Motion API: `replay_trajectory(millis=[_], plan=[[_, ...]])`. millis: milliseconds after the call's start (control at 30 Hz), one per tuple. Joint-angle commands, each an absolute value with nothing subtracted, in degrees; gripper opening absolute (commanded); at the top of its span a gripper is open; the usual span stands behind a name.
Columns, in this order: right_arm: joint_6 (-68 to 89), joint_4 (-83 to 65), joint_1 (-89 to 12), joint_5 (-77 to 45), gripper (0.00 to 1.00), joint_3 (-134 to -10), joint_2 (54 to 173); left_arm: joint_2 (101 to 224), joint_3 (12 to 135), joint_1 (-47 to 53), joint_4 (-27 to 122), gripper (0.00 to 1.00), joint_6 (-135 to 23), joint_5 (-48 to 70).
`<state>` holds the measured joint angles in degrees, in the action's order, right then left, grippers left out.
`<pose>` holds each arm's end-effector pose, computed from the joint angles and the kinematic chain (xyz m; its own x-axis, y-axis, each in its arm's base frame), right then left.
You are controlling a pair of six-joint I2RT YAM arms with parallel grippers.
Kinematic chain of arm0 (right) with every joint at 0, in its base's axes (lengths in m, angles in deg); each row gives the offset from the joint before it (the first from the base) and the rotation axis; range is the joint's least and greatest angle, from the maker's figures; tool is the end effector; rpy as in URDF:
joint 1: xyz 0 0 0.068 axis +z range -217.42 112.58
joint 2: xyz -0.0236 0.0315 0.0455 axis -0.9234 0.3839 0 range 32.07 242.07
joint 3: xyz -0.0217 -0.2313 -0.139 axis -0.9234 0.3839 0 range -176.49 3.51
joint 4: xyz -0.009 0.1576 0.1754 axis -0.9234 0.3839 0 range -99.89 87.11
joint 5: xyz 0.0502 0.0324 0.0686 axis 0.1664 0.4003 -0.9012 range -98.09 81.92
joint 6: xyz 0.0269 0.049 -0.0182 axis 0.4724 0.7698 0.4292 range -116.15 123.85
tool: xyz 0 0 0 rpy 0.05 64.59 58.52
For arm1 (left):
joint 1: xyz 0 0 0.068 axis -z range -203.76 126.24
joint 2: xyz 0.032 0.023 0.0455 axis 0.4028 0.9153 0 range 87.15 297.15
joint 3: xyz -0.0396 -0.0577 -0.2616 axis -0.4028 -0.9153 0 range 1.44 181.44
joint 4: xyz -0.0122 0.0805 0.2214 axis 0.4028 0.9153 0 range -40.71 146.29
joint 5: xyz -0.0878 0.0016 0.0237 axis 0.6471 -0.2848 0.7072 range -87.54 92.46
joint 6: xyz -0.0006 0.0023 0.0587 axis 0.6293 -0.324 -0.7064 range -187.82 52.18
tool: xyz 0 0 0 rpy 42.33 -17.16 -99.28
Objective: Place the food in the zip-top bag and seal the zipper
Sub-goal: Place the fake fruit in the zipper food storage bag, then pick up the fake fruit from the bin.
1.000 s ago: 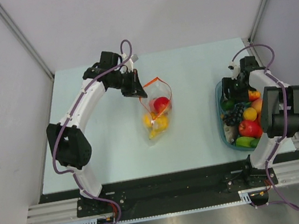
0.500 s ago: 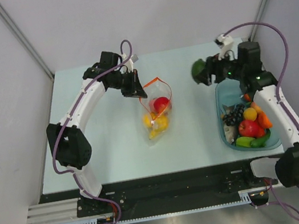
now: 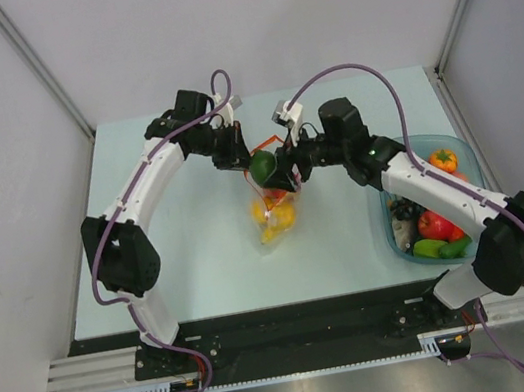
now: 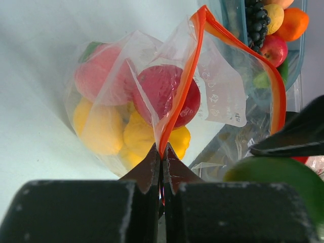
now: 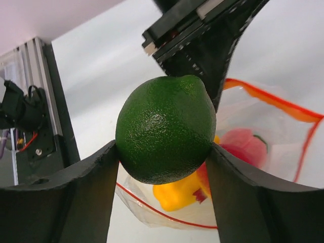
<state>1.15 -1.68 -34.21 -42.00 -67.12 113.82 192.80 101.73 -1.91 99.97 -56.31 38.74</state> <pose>0.2470 0.1902 0.3533 -0.2345 -0.2003 -0.9512 -0.9071 0.3969 0.1401 0.3373 -0.1623 0.3153 -0.8755 0.1777 -0.4494 0.4410 0.6743 -0.5924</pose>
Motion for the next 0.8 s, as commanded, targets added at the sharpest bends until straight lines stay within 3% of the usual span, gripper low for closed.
replay_trajectory(millis=[0, 33, 133, 333, 600, 767], plan=[[-1.7, -1.4, -33.7, -40.5, 0.78, -69.7, 113.9, 189.6, 102.2, -1.9, 98.5, 0.05, -56.4, 39.7], [-1.8, -1.0, -33.7, -40.4, 0.88, -69.7, 113.3, 189.5, 102.2, -2.0, 98.4, 0.05, -56.4, 39.7], [-1.8, 0.7, -34.4, -40.1, 1.0, -70.1, 110.4, 189.5, 102.3, -1.9, 98.4, 0.05, -56.4, 39.8], [1.1, 9.7, -46.7, -40.7, 1.0, -71.6, 105.3, 189.5, 102.4, -1.9, 98.8, 0.05, -56.8, 39.8], [-3.0, 34.3, -77.6, -38.1, 1.0, -71.5, 104.8, 189.8, 102.1, -1.9, 98.6, 0.05, -57.0, 39.6], [-8.5, 40.1, -87.7, -27.5, 0.99, -71.5, 106.9, 189.1, 100.0, -2.0, 97.2, 0.05, -56.7, 39.9]])
